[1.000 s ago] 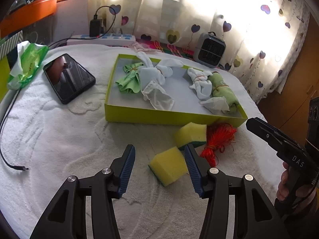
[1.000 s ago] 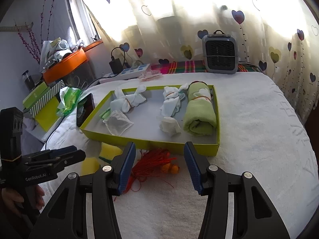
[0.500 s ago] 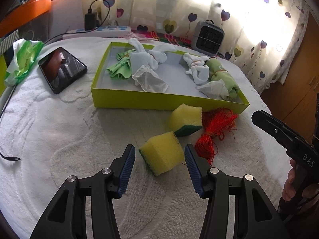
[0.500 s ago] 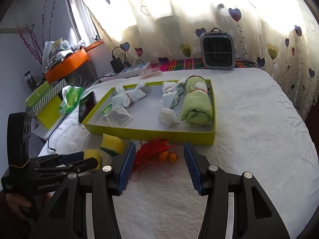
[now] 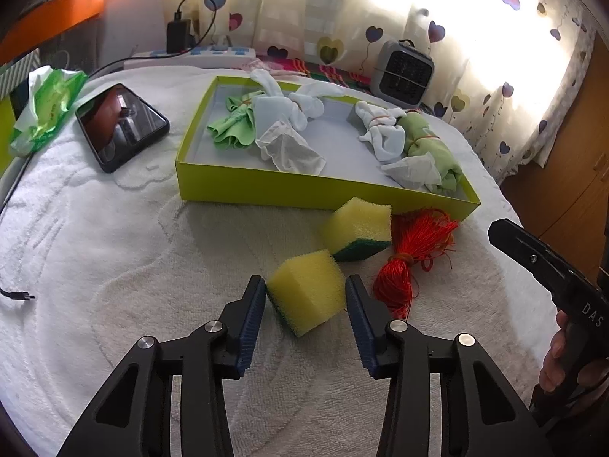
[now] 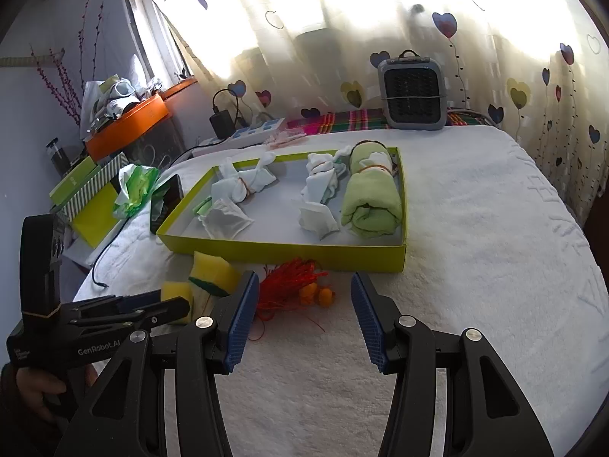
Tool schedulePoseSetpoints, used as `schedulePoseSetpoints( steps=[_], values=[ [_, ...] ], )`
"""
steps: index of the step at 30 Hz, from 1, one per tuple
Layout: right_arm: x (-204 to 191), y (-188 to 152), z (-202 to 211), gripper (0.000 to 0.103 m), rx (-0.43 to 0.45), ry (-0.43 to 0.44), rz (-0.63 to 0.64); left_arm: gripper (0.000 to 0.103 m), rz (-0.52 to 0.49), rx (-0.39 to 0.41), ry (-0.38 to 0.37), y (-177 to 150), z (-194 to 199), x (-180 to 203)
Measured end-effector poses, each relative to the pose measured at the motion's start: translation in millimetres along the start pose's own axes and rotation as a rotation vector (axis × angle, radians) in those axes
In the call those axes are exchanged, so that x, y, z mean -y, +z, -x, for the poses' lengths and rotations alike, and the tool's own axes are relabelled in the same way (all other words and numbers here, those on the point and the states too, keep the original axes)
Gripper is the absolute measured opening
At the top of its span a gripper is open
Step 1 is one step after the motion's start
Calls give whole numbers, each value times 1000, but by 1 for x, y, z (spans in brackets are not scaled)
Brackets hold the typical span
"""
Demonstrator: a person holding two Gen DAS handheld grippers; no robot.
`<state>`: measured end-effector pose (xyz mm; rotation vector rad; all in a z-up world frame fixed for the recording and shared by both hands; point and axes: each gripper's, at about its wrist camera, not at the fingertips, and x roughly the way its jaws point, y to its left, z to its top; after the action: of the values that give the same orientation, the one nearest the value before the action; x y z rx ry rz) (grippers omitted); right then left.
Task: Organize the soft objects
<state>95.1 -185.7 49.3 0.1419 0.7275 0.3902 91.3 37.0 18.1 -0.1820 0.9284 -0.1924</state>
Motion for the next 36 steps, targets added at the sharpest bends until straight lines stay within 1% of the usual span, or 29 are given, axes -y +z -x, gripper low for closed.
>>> schedulePoseSetpoints(
  steps=[3, 11, 19, 25, 30, 36],
  values=[
    [3, 0, 1, 52, 1, -2, -10, 37, 0, 2, -1, 0, 0, -1],
    [1, -1, 0, 52, -7, 0, -15, 37, 23, 24, 1, -3, 7, -12],
    [-31, 0, -11, 52, -35, 29, 51, 37, 68, 43, 14, -6, 16, -34],
    [-61, 2, -30, 52, -73, 60, 110, 37, 99, 47, 25, -8, 18, -53],
    [-72, 4, -44, 52, -100, 76, 124, 37, 111, 45, 10, -10, 18, -60],
    [-79, 4, -58, 52, -134, 70, 130, 37, 117, 44, -4, -11, 17, -64]
  ],
)
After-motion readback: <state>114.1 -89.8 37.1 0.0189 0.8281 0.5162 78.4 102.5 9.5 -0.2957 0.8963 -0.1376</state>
